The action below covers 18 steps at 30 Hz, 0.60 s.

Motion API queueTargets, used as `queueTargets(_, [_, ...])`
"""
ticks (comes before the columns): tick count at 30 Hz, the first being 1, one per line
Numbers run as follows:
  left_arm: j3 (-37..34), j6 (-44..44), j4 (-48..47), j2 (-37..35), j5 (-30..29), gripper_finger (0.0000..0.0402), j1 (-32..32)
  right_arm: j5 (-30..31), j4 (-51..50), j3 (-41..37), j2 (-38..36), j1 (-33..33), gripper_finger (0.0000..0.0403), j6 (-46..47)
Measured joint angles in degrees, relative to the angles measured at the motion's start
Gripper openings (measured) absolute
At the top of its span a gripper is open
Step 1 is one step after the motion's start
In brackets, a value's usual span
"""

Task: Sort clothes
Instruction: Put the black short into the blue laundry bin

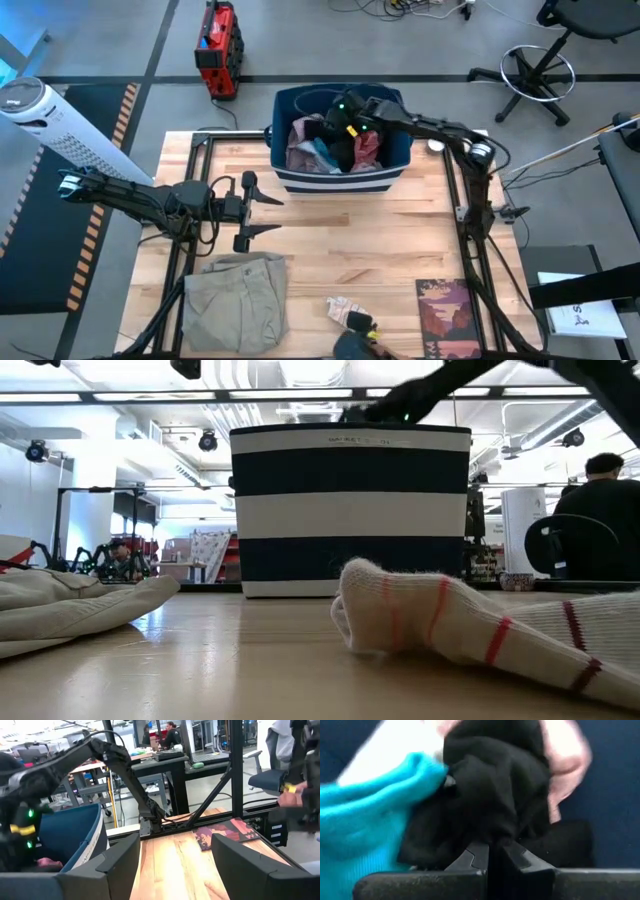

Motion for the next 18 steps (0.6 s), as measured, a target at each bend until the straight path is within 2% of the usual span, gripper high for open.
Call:
queueTargets(4, [0.0,0.0,-0.2,0.0,0.0,0.0229,0.0,-0.2,-2.1,0.0,2.6,-0.1,0.0004,2.2])
queueTargets(8, [0.0,0.0,-0.4,0.0,0.0,0.0233,0.0,-0.8,-4.3,0.0,2.5,0.5,0.0029,2.4])
queueTargets(12, [0.0,0.0,-0.4,0.0,0.0,0.0244,0.0,-0.9,-5.3,0.0,-0.8,0.9,0.0077,3.2])
queueTargets(18, [0.0,-0.3,-1.0,0.0,0.0,0.0262,0.0,-0.8,-8.2,0.0,-10.4,2.2,0.0173,3.4])
